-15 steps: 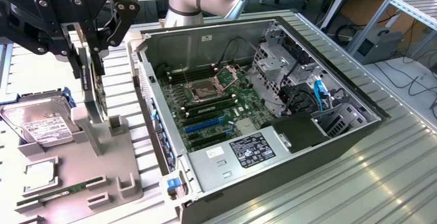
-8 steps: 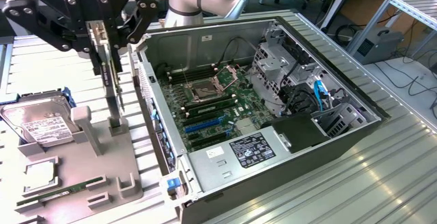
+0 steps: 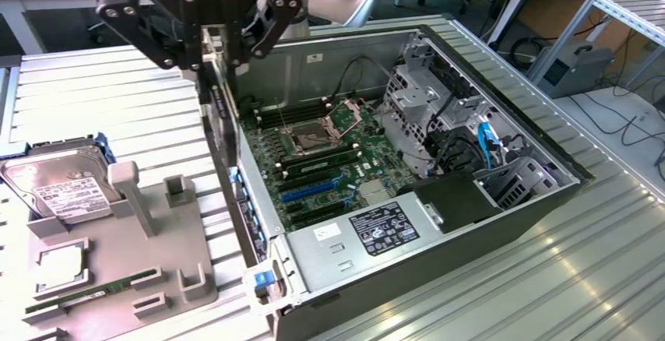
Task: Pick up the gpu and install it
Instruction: 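Pick up the gpu and move the gpu toward the slot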
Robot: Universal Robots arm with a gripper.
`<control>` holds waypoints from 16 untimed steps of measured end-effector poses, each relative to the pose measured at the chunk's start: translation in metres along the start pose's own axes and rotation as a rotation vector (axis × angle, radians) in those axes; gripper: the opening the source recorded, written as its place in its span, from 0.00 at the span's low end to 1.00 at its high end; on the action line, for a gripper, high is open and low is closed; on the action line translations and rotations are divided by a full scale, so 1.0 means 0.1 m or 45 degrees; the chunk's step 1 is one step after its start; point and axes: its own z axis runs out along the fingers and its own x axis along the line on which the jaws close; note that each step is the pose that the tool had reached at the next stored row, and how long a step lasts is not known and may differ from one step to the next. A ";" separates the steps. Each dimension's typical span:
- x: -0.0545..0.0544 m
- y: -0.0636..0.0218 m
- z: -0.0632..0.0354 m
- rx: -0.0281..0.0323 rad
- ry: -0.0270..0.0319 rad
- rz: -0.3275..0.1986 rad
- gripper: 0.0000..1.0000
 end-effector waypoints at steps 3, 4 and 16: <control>-0.24 0.013 0.000 0.0000 0.0000 0.000 0.27; -0.30 0.017 0.001 0.0000 0.0000 0.000 0.27; -1.19 0.065 0.001 -0.0001 0.0000 0.000 0.27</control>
